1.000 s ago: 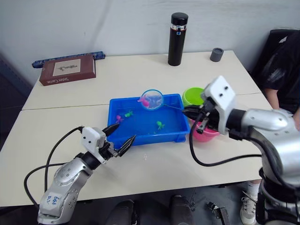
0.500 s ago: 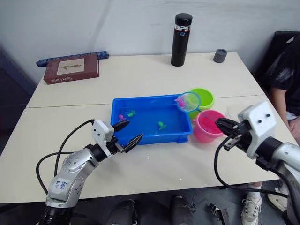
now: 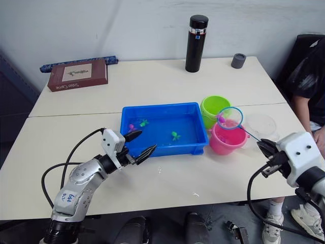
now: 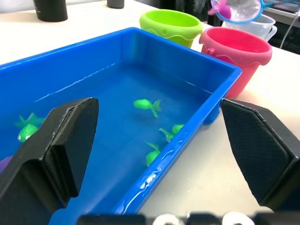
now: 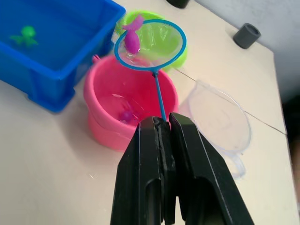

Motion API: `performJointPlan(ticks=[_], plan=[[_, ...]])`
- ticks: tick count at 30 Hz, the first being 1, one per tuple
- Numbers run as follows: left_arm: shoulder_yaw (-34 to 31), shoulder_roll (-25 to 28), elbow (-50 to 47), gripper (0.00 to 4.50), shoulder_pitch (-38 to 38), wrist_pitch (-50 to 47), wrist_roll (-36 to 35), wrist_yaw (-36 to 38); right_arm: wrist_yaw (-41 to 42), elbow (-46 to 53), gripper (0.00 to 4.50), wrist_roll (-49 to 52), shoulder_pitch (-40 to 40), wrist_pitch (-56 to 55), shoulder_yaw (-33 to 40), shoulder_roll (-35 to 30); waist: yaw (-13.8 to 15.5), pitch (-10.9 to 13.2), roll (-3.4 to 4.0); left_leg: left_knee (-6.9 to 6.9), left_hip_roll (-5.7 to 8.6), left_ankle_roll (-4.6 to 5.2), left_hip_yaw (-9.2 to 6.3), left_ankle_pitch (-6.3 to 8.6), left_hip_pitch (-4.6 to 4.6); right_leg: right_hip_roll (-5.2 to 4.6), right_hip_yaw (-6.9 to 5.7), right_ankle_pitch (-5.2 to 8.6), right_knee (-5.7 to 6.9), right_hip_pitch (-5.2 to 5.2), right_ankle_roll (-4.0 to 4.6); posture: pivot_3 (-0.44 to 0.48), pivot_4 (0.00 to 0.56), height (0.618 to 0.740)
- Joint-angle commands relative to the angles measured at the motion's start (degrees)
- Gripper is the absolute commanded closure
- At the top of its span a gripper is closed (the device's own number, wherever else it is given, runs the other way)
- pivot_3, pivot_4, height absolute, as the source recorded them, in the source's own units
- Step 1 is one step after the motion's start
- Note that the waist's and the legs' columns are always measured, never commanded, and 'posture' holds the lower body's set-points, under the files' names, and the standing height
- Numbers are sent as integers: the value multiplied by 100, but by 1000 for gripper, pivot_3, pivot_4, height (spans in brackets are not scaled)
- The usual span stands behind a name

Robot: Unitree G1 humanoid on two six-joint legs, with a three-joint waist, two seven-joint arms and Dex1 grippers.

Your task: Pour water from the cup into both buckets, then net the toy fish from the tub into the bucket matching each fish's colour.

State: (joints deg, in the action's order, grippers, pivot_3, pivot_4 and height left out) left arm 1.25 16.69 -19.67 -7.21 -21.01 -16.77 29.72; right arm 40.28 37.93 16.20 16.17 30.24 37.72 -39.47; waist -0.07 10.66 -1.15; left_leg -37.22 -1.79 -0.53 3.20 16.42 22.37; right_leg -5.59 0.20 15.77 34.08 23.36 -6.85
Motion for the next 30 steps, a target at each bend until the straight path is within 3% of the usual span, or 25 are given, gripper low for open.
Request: performJointPlan(ticks=[1, 11, 30], plan=[[29, -8, -103, 44, -60, 109, -58, 16, -108, -158, 4500, -472, 221, -815, 141, -13, -2, 0, 0, 0, 0, 0, 0, 0, -1, 0, 0, 0, 0, 0, 1, 0, 150, 740], [38, -48, -50, 44, -129, 122, -40, -10, -336, -822, 4500, -1626, 734, -2753, -115, -49, 3, 0, 0, 0, 0, 0, 7, -1, -5, 1, 6, 1, 1, -1, 1, 0, 150, 740], [70, -59, 89, 44, -161, 271, -19, 14, -1337, -1539, 4500, -3560, 674, -5143, -141, -357, -1, 0, 0, -1, 2, -2, 12, -2, -10, 1, 10, -1, 1, -5, -2, 0, 150, 740]])
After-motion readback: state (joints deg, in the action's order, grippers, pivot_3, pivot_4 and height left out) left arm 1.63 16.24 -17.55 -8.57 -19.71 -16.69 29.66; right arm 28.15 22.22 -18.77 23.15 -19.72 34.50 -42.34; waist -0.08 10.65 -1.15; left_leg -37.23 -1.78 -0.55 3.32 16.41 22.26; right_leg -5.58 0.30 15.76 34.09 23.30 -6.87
